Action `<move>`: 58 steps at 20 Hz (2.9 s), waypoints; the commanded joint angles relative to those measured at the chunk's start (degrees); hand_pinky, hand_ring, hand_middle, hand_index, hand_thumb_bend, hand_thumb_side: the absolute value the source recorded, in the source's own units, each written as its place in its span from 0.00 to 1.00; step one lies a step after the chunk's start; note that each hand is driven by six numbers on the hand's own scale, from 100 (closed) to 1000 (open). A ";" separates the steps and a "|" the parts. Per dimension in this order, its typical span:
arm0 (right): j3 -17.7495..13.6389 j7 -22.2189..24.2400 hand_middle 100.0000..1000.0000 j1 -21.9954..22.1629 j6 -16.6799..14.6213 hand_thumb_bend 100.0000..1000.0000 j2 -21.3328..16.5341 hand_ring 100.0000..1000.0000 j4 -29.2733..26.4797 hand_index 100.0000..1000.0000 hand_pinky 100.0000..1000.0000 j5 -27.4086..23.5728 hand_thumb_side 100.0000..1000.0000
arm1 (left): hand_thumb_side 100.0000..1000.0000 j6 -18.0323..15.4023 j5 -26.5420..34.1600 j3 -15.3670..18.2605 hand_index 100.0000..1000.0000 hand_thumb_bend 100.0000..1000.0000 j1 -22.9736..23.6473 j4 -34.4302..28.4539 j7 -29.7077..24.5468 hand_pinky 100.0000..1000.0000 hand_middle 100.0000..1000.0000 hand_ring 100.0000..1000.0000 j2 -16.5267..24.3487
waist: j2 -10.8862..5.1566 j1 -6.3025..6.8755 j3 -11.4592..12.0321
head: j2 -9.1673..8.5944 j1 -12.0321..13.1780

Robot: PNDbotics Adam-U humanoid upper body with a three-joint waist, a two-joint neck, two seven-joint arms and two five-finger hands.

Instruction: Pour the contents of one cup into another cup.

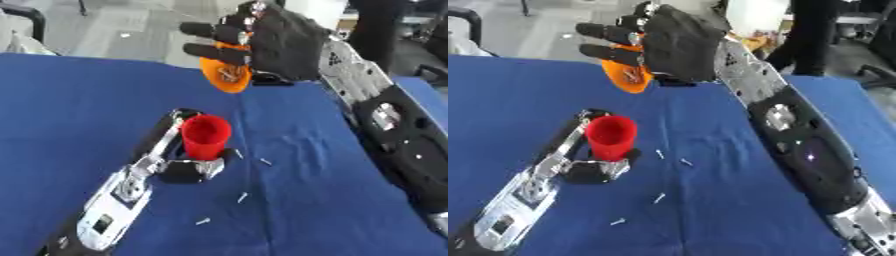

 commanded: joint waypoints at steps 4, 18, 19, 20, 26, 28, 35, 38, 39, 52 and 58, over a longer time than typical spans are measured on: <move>-0.01 -5.36 0.88 -1.31 -5.75 0.00 -0.30 0.26 -1.51 0.92 0.49 -0.28 0.00 | 0.26 -0.38 -0.31 0.32 0.57 0.00 -1.45 -0.54 -0.20 0.00 0.25 0.17 -0.42 | -0.85 0.20 -0.18 | -0.39 0.05; 1.72 -7.68 0.89 -1.53 -5.47 0.00 -0.58 0.26 -2.59 0.92 0.51 3.37 0.00 | 0.26 -0.56 -0.81 0.27 0.58 0.00 -2.29 0.46 -0.50 0.00 0.25 0.17 -0.63 | -0.91 -0.25 -0.45 | -0.47 0.25; 1.72 -7.83 0.89 -1.52 -5.45 0.00 -0.56 0.26 -2.42 0.92 0.51 3.58 0.00 | 0.26 -0.56 -0.82 0.29 0.58 0.00 -2.32 0.51 -0.48 0.00 0.25 0.17 -0.65 | -0.91 -0.26 -0.46 | -0.48 0.27; 1.69 -7.97 0.89 -1.52 -5.41 0.00 -0.55 0.26 -2.27 0.91 0.51 3.75 0.00 | 0.26 -0.57 -0.81 0.31 0.58 0.00 -2.34 0.55 -0.47 0.00 0.25 0.17 -0.66 | -0.91 -0.25 -0.46 | -0.50 0.28; 1.62 -8.54 0.89 -1.52 -5.24 0.00 -0.50 0.26 -1.74 0.91 0.51 4.26 0.00 | 0.26 -0.55 -0.73 0.31 0.58 0.00 -2.39 0.48 -0.46 0.00 0.25 0.17 -0.67 | -0.91 -0.15 -0.46 | -0.54 0.26; 1.61 -8.65 0.88 -1.53 -5.21 0.00 -0.50 0.26 -1.68 0.91 0.51 4.34 0.00 | 0.27 -0.51 -0.71 0.36 0.58 0.00 -2.40 0.50 -0.42 0.00 0.25 0.17 -0.70 | -0.90 -0.12 -0.46 | -0.53 0.28; 1.63 -8.75 0.88 -1.55 -5.14 0.00 -0.55 0.25 -1.44 0.91 0.51 4.50 0.00 | 0.26 -0.42 -0.70 0.42 0.58 0.00 -2.52 0.41 -0.40 0.00 0.26 0.17 -0.67 | -0.92 0.04 -0.48 | -0.50 0.23; 1.61 -8.80 0.88 -1.57 -5.12 0.00 -0.60 0.25 -1.42 0.91 0.51 4.50 0.00 | 0.26 -0.39 -0.70 0.42 0.58 0.00 -2.55 0.34 -0.41 0.00 0.26 0.17 -0.67 | -0.93 0.11 -0.44 | -0.50 0.22; 1.60 -8.81 0.88 -1.57 -5.11 0.00 -0.62 0.25 -1.40 0.91 0.51 4.52 0.00 | 0.26 -0.38 -0.70 0.42 0.58 0.00 -2.57 0.32 -0.42 0.00 0.26 0.17 -0.67 | -0.93 0.12 -0.42 | -0.50 0.20; 1.59 -8.88 0.88 -1.56 -5.00 0.00 -0.74 0.25 -1.18 0.91 0.51 4.67 0.00 | 0.26 -0.35 -0.68 0.37 0.58 0.00 -2.72 0.28 -0.55 0.00 0.26 0.18 -0.69 | -1.03 0.08 -0.04 | -0.56 0.15; 1.59 -8.88 0.88 -1.55 -5.04 0.00 -0.78 0.25 -1.10 0.91 0.51 4.75 0.00 | 0.26 -0.28 -0.57 0.37 0.58 0.00 -2.83 0.16 -0.64 0.00 0.26 0.18 -0.72 | -1.11 0.06 0.01 | -0.58 0.11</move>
